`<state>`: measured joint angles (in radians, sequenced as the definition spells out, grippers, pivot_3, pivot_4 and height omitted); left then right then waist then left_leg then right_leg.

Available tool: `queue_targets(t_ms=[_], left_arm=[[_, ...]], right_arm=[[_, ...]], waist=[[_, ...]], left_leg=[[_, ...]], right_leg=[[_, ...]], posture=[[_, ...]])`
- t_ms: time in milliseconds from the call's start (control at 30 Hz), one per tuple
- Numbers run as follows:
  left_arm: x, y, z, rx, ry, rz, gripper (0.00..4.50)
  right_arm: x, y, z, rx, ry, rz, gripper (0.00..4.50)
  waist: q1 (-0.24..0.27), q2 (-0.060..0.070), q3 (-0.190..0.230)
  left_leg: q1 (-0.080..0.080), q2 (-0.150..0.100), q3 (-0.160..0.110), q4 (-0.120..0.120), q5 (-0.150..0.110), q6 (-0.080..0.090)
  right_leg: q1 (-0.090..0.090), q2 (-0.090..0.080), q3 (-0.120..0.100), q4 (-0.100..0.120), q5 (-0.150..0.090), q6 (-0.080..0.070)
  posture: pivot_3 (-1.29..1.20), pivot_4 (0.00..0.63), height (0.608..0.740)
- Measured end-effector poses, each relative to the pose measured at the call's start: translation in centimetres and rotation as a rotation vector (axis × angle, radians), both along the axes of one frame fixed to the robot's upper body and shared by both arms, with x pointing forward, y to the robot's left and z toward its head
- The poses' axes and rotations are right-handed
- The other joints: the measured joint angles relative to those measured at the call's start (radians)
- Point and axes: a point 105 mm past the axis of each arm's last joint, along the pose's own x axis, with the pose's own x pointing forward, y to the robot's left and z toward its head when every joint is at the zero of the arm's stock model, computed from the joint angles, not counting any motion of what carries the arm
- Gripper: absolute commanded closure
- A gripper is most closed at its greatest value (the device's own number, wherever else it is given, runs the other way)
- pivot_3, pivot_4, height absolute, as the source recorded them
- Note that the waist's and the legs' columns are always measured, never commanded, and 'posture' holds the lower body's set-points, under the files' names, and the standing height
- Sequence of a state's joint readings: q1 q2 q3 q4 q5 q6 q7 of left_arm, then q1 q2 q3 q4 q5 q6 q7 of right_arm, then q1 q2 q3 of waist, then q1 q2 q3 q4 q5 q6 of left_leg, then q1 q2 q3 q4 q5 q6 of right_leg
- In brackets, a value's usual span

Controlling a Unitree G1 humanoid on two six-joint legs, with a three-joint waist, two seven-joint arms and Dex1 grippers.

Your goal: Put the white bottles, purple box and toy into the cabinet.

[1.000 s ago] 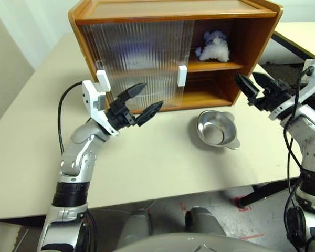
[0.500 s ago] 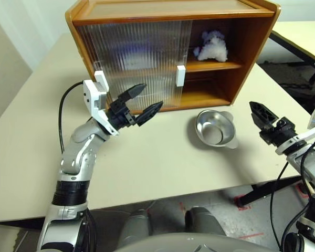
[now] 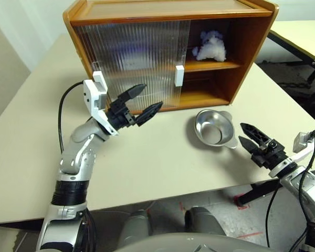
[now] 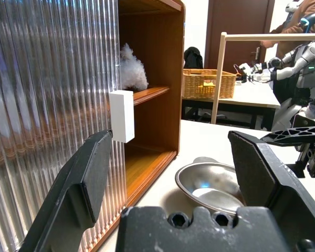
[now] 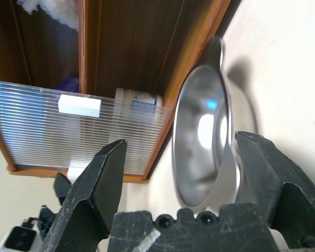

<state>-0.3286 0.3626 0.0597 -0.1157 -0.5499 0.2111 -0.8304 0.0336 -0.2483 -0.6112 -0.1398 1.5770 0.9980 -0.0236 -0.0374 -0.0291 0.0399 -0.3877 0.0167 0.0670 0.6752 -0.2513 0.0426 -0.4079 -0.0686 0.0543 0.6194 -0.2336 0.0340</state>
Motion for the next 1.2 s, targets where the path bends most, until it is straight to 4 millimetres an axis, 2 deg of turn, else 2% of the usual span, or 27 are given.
queue_targets(t_ms=[367, 500, 667, 1200], left_arm=[[0.1, 0.0, 0.2, 0.002, -0.007, -0.001, 0.00], [0.1, 0.0, 0.3, 0.004, -0.008, 0.000, 0.00], [0.1, 0.1, 0.3, 0.006, -0.011, 0.001, 0.00], [0.2, 0.1, 0.4, 0.012, -0.014, -0.007, 0.00]], right_arm=[[-0.4, 1.7, -0.1, 0.062, 0.065, 0.008, 0.01], [-1.2, 1.4, -0.4, 0.057, 0.088, -0.026, 0.01], [-2.7, 1.4, -2.2, 0.059, 0.164, -0.029, 0.01], [-3.1, -0.1, -3.8, 0.127, 0.139, 0.035, 0.01]], waist=[[0.001, 0.000, 0.000], [0.002, 0.000, 0.000], [0.002, -0.001, -0.001], [0.002, -0.003, -0.002]], left_leg=[[0.000, 0.000, 0.000, -0.004, 0.000, 0.000], [0.000, 0.000, 0.000, -0.007, 0.001, 0.001], [0.000, 0.000, 0.000, -0.010, 0.001, 0.002], [0.000, -0.001, 0.001, -0.009, 0.001, 0.002]], right_leg=[[0.000, 0.000, 0.000, -0.002, 0.000, 0.000], [0.000, 0.000, 0.000, -0.003, 0.000, 0.002], [0.000, 0.000, 0.000, -0.003, -0.002, 0.001], [0.001, 0.000, 0.001, -0.003, -0.002, 0.001]], posture=[[0.02, 0.000, 0.740], [0.02, 0.000, 0.740], [0.01, 0.000, 0.740], [0.02, 0.000, 0.740]])
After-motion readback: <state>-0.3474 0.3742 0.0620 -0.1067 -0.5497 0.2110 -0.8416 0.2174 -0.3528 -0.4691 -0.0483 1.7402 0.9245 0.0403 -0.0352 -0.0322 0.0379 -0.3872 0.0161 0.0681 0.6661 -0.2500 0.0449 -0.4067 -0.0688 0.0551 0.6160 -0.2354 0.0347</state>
